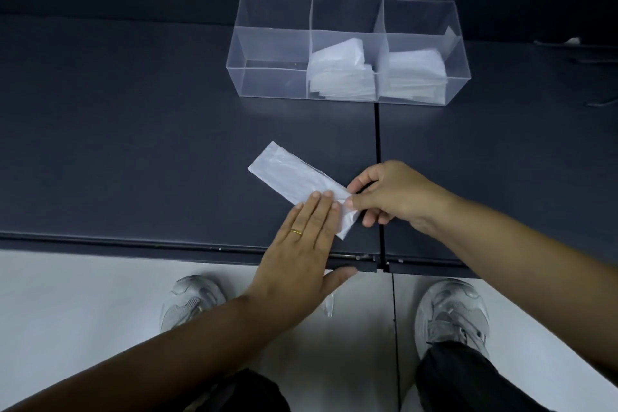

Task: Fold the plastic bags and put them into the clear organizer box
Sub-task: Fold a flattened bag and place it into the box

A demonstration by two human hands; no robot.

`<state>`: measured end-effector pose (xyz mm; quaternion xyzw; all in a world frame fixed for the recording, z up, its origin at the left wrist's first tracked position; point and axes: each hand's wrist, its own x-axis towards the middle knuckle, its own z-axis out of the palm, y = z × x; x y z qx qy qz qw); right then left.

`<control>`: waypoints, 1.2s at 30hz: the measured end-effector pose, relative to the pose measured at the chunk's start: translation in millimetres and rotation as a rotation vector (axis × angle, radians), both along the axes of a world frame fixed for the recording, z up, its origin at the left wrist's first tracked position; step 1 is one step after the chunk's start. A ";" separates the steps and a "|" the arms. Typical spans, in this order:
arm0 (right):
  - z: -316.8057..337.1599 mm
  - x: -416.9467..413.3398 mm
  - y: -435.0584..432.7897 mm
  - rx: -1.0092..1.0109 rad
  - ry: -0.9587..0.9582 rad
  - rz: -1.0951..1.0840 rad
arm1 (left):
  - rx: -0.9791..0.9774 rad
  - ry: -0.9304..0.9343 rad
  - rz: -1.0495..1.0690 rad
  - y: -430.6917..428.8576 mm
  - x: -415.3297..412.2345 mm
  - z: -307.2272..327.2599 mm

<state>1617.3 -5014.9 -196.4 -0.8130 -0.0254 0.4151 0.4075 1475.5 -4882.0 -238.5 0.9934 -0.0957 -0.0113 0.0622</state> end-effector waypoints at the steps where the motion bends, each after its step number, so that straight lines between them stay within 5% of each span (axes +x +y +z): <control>1: 0.7 0.9 0.4 0.000 -0.011 -0.001 | -0.005 -0.003 0.015 1.8 0.3 -0.9; 7: 8.4 2.7 -7.6 0.058 -0.107 0.072 | -0.090 -0.080 0.056 6.2 0.3 -4.1; 16: 24.1 6.6 -2.7 0.176 0.186 -0.071 | -0.292 -0.380 0.144 14.8 13.5 -1.3; 19: 27.0 11.9 -11.3 0.188 0.018 0.130 | -0.351 -0.407 0.149 20.5 14.7 6.5; 22: 22.9 14.5 -13.0 0.191 -0.241 0.489 | -0.376 -0.341 0.147 26.2 18.2 20.0; 25: 7.8 10.9 -0.6 0.224 -0.274 0.596 | -0.405 -0.183 0.204 34.0 24.1 30.9; 30: -9.0 12.7 21.7 0.265 -0.259 0.314 | -0.629 -0.044 0.330 46.3 41.7 33.2; 36: -13.9 20.9 44.5 0.084 -0.258 0.056 | -1.282 0.229 0.781 66.2 75.0 26.6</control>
